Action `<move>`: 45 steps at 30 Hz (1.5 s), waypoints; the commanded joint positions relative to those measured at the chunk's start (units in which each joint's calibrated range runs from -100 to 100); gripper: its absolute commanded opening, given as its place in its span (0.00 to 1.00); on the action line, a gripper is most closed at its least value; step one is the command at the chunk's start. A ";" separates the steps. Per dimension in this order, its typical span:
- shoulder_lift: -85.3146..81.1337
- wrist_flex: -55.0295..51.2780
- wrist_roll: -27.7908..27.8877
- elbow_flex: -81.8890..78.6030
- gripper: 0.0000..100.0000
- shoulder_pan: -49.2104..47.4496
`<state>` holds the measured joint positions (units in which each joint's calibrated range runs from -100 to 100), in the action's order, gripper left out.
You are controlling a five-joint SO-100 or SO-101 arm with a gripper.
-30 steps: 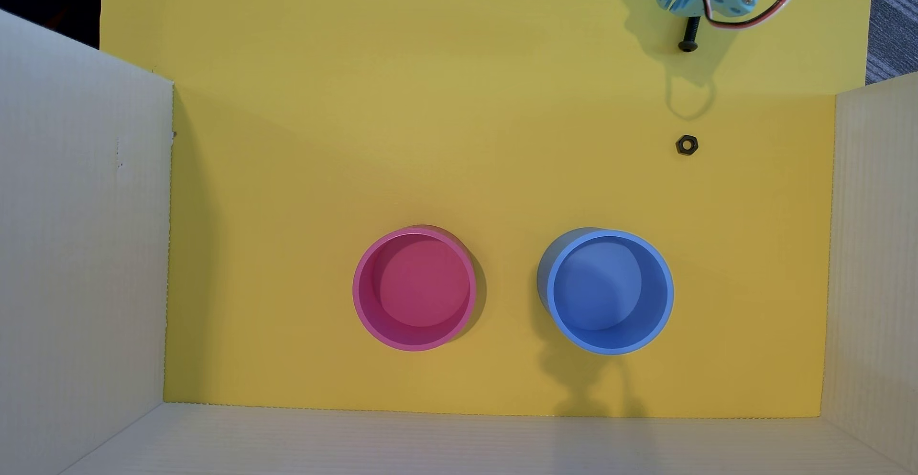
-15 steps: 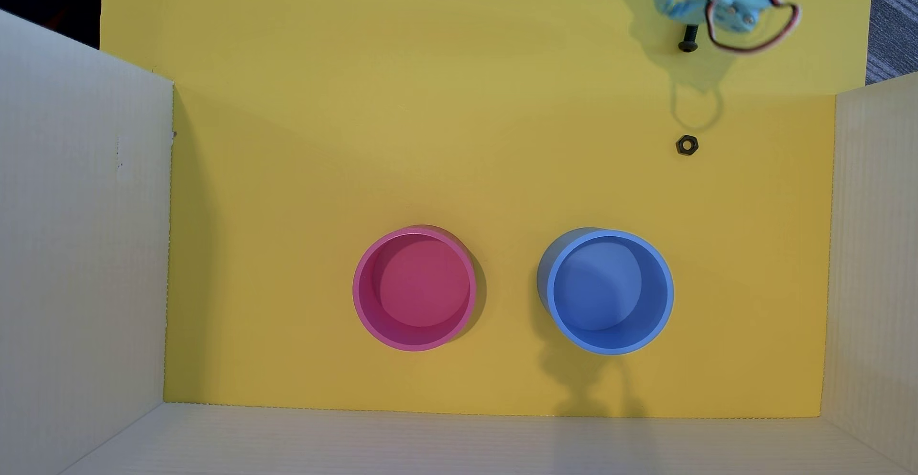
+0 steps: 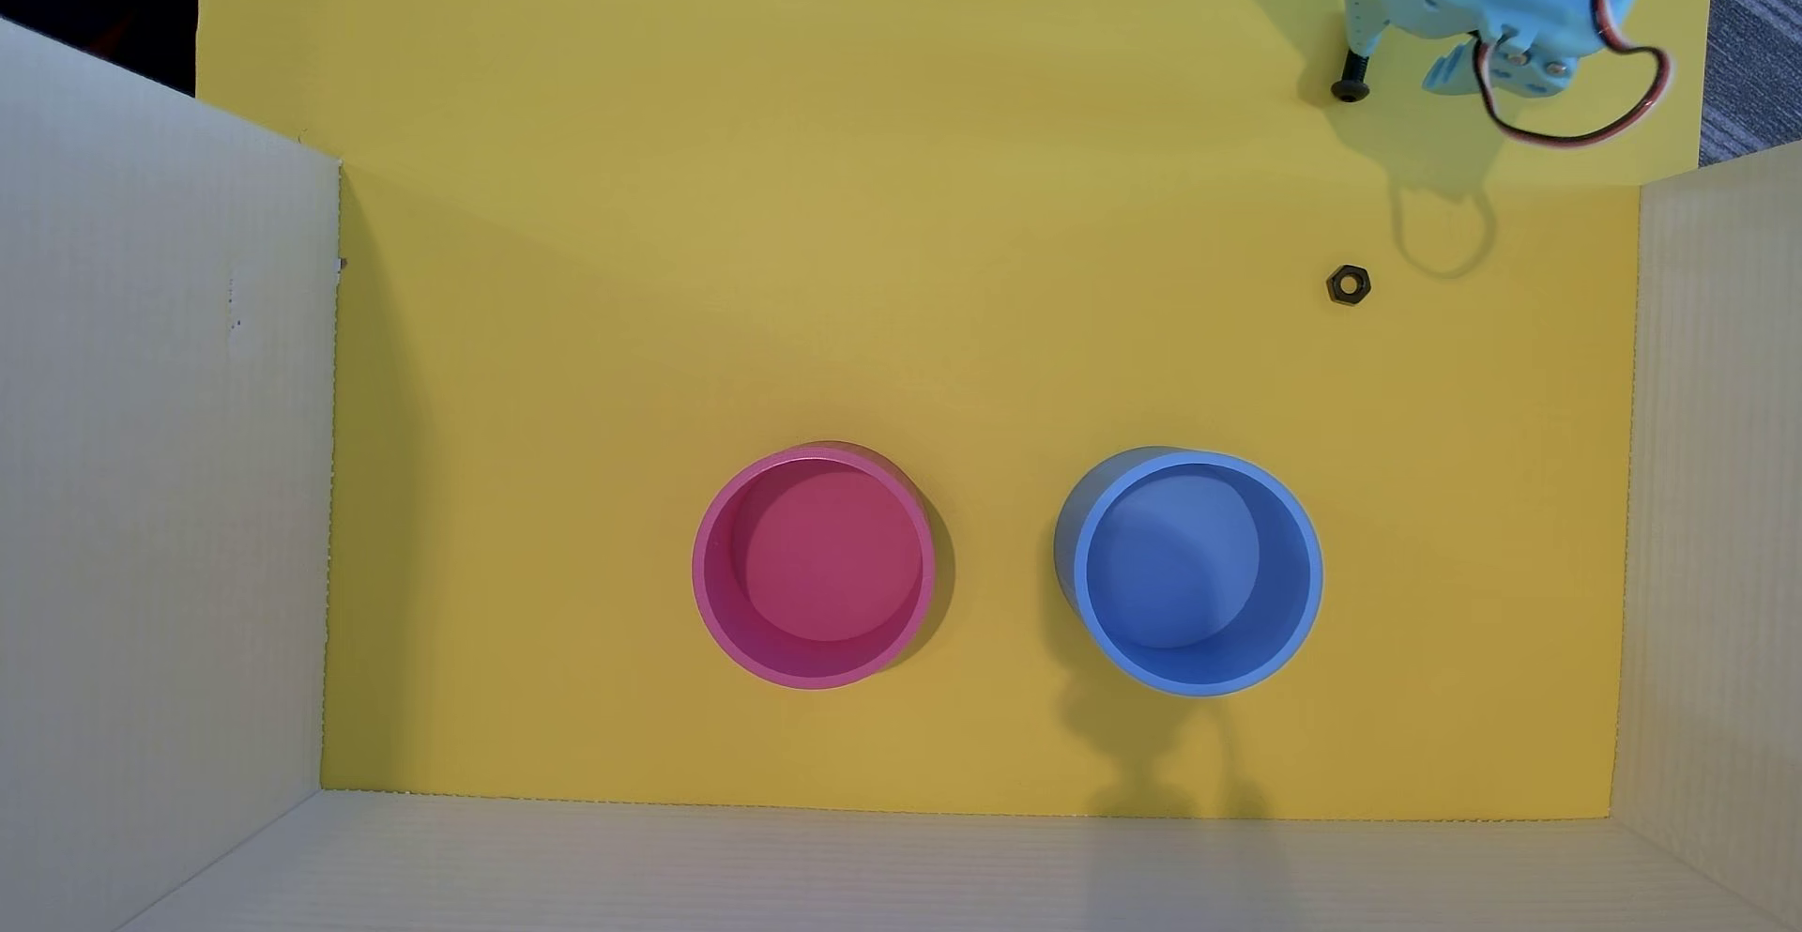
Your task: Pick up the bolt and place it in the pink box
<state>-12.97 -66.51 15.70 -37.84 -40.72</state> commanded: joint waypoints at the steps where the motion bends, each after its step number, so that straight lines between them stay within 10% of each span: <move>1: -0.17 0.06 0.27 -0.29 0.13 -0.19; 45: -0.92 10.01 -1.56 -13.23 0.01 0.47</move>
<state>-12.88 -56.49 14.43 -51.89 -40.79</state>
